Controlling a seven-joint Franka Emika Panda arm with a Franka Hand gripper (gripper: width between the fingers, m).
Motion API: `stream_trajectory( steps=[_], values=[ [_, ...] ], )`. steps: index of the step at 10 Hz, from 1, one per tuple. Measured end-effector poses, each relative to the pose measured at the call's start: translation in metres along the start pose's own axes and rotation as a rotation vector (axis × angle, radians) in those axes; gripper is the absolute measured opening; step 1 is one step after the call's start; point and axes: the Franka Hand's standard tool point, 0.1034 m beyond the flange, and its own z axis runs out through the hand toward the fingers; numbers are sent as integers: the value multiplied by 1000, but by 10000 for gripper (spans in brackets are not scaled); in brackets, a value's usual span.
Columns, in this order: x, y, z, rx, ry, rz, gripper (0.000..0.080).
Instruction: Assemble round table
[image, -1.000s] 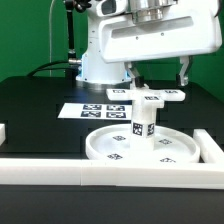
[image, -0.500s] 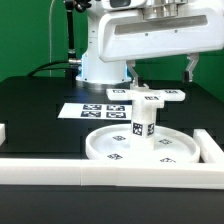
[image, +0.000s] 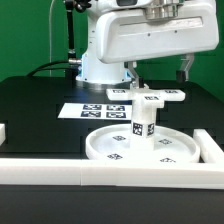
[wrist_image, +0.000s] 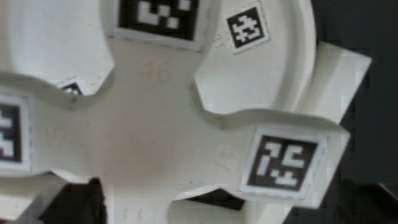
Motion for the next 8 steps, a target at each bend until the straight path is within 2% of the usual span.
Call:
stream_trajectory(
  steps=[3,5,8],
  values=[
    [-6,2,4,5,-49,-293,649],
    [-9,7,6,6,-57,-383,649],
    [-11,9,8,10,-63,-376,649]
  ],
)
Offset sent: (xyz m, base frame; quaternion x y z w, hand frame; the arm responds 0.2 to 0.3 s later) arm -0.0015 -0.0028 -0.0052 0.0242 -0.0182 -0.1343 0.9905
